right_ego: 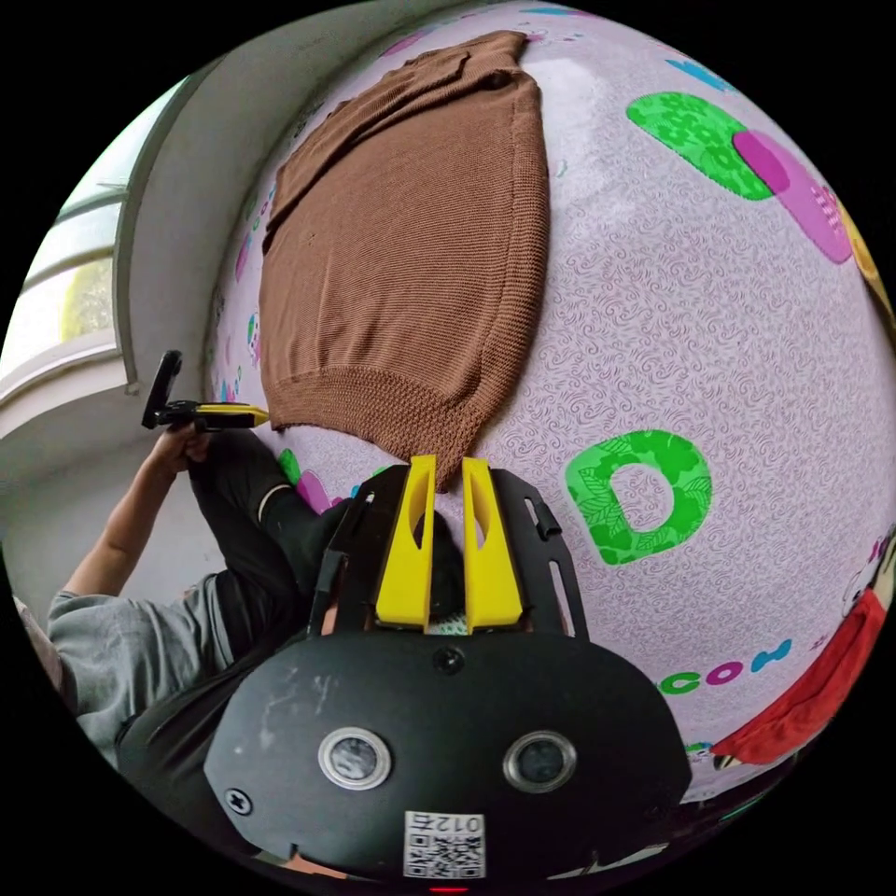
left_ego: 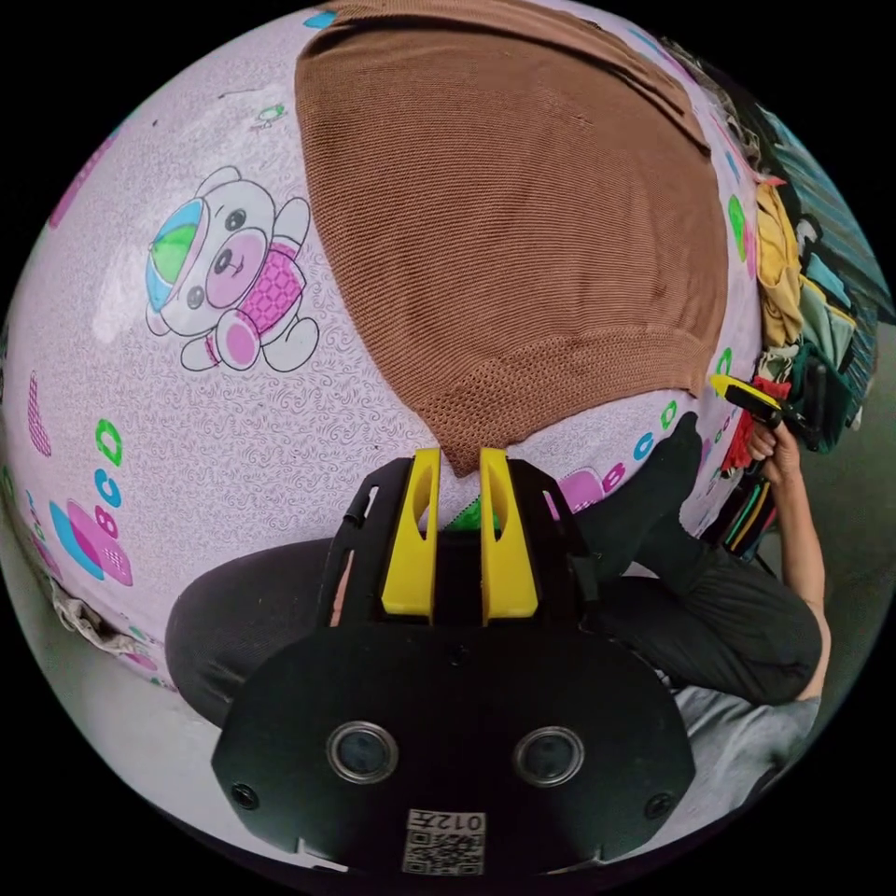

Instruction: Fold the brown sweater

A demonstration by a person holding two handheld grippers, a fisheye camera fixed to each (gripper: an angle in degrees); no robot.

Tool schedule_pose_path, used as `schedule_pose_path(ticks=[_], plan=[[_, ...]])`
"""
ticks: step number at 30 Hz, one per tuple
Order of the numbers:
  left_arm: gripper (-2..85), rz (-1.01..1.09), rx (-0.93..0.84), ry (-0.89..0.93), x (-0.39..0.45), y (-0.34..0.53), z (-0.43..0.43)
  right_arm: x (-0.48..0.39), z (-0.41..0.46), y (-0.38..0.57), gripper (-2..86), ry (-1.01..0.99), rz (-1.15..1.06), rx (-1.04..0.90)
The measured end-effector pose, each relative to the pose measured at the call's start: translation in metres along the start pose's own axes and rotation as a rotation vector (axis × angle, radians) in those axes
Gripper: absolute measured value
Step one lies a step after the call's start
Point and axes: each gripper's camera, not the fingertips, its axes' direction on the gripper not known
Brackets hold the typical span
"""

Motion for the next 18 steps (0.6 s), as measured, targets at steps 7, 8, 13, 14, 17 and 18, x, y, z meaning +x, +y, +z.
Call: schedule_pose_path(ticks=[7,8,13,14,17,18], plan=[[5.9,-0.015,-0.035,-0.017,-0.012,0.007,0.004,0.028,-0.004,0.026,6.1,-0.084,0.021,-0.012],[5.7,-0.010,-0.034,-0.024,-0.012,0.010,0.003,0.031,-0.005,0.030,6.2,-0.096,0.023,-0.011],[4.3,0.008,-0.054,0.041,-0.017,0.021,0.009,0.038,-0.013,0.044,6.2,-0.053,0.004,-0.014],[4.0,0.000,-0.046,0.022,-0.018,0.024,0.008,0.041,-0.016,0.047,6.0,-0.046,0.011,-0.011],[2.9,-0.003,-0.051,0.030,-0.025,0.032,0.008,0.052,-0.024,0.058,4.9,-0.066,0.059,0.006],[2.7,-0.002,-0.050,0.035,-0.026,0.034,0.008,0.059,-0.027,0.062,3.6,-0.081,0.085,0.017]])
